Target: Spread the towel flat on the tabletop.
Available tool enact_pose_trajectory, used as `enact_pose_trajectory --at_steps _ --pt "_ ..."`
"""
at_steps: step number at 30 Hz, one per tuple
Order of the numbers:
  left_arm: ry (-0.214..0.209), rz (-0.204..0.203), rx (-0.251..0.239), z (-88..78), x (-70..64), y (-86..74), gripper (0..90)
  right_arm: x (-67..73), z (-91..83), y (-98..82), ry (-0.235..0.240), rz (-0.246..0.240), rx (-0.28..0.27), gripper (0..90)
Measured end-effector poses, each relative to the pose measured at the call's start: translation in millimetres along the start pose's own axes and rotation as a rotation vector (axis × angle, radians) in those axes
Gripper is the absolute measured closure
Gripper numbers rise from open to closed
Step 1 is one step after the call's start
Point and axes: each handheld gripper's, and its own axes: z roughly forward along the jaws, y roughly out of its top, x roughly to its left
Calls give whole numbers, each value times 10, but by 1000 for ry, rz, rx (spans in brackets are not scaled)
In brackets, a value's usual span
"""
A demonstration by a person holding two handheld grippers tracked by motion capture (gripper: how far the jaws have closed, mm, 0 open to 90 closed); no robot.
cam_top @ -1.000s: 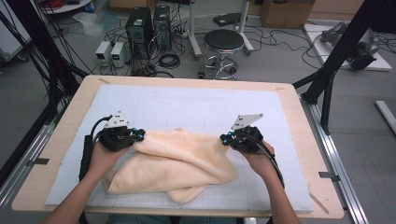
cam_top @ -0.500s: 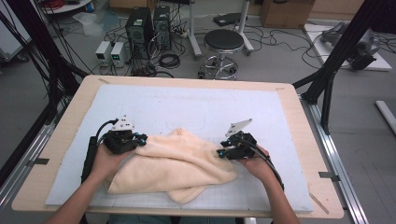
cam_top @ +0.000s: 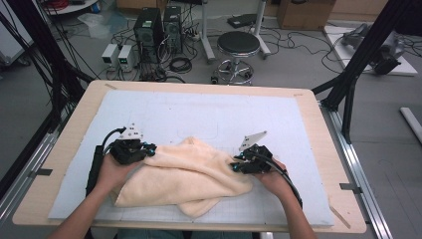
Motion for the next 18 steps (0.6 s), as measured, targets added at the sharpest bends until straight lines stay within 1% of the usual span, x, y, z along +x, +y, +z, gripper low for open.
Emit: enact_pose_trajectory --at_steps 1,2,3,4,5,6,7,8,10,13,15,16,17,18 --pt "2 2 0 -6 -6 -1 838 11 -19 13 -18 -18 -10 794" --pt "3 6 -3 -11 -11 -3 838 32 -52 25 -50 -27 -13 808" --pt "0 4 -6 -16 -19 -6 838 32 -52 25 -50 -27 -13 808" --pt "1 13 -9 -30 -24 -12 838 48 -89 18 -40 -16 -16 814" --pt "-3 9 -19 -35 -32 -29 838 48 -89 18 -40 -16 -16 814" --pt "-10 8 -18 -40 -37 -47 838 64 -110 16 -43 -16 -17 814" --pt "-13 6 -21 -49 -42 -71 839 78 -137 17 -48 -29 -20 815" --pt "-18 5 -24 -61 -43 -93 839 105 -175 21 -45 -22 -31 816" --pt "-27 2 -32 -87 -45 -124 839 142 -264 21 -47 -26 -68 817" --pt "-26 -7 -57 -119 -61 -108 839 191 -441 19 -35 -4 -145 818" --pt "-22 -4 -65 -132 -63 -77 839 206 -461 27 -33 -12 -139 818" --pt "-27 0 -60 -125 -53 -64 839 218 -466 33 -29 -16 -131 818" --pt "-31 -3 -55 -106 -44 -56 839 226 -431 50 -15 -28 -112 818" --pt "-31 -3 -45 -74 -26 -46 839 226 -431 50 -15 -28 -112 818"
